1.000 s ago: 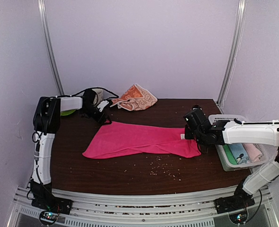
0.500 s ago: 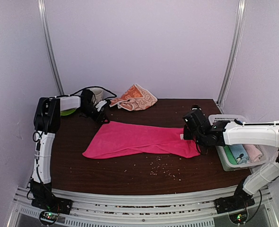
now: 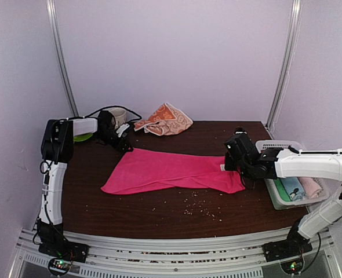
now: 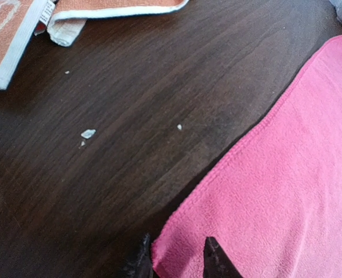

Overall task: Roll the towels
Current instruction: Pick up the towel from the center of the board.

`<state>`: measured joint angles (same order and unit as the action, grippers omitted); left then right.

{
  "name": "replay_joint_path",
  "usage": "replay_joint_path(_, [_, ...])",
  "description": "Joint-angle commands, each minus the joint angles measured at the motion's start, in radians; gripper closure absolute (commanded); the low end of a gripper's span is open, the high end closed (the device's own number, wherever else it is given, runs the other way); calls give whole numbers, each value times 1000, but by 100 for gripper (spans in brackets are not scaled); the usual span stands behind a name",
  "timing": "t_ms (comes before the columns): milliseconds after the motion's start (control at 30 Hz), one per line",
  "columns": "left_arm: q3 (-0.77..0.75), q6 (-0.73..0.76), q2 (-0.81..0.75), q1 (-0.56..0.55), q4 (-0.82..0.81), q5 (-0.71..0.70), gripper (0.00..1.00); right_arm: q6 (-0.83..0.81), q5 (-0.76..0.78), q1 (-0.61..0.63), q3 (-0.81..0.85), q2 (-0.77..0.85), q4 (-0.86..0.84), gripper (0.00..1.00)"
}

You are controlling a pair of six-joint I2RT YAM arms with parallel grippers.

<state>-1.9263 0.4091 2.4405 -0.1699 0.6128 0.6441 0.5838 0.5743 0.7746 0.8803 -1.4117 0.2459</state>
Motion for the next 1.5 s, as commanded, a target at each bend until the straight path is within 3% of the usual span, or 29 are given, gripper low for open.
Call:
replay_joint_path(0, [7,12,31,10,74,48,71,10,30,5,34,29,23,100])
replay_joint_path(400, [7,-41,42,16,12,-28,91,7,27,9,43,25,27,100])
replay_joint_path(467, [1,-46,47,15,11,-42,100,8,28,8,47,23,29,100])
replay_joint_path(667, [28,-50,4,16,-14,-55,100,-3,31,10,61,20,33,100])
replay_joint_path(1033, [227,-69,-307,17,-229,-15,100,-98,67,9,89,35,-14,100])
replay_joint_path(1233, [327,-80,-411,25,-301,49,100,-170,14,9,85,57,-93,100])
replay_joint_path(1467, [474,17,-529,24,-305,70,100,-241,-75,6,18,123,-201,100])
